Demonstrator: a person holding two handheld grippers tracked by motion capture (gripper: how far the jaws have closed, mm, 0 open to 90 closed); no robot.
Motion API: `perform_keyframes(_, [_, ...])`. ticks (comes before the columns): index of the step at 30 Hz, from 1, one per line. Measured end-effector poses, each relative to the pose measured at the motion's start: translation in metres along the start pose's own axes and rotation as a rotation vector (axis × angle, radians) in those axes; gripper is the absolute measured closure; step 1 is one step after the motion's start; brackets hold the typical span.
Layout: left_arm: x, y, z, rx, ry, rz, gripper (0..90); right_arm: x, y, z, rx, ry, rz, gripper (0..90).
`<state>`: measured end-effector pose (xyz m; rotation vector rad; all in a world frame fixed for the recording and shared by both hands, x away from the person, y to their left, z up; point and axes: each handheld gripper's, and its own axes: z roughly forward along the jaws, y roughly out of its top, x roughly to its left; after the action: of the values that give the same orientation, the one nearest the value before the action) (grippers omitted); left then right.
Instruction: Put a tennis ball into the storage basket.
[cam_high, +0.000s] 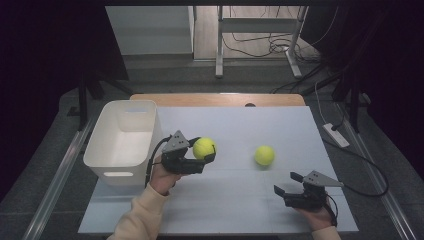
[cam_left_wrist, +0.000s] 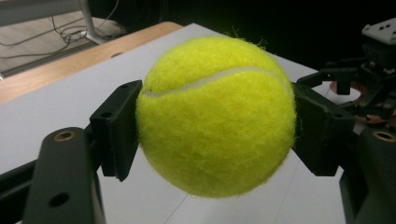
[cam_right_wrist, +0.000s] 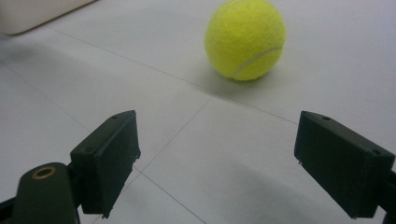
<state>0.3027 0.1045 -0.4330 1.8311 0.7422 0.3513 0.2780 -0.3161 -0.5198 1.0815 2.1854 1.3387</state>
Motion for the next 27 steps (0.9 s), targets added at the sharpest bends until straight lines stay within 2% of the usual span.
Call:
perform_keyframes(9, [0.003, 0.004, -0.011, -0.032, 0.011, -0.015, 26.3, 0.000, 0.000, 0.000, 0.002, 0.000, 0.002, 14.1])
perform_keyframes(16, [0.002, 0.009, -0.019, -0.065, 0.015, -0.008, 26.3, 0.000, 0.000, 0.000, 0.002, -0.002, 0.003, 14.0])
perform_keyframes(27, [0.004, 0.012, -0.026, -0.080, 0.020, -0.008, 26.4, 0.000, 0.000, 0.000, 0.000, -0.003, 0.005, 14.1])
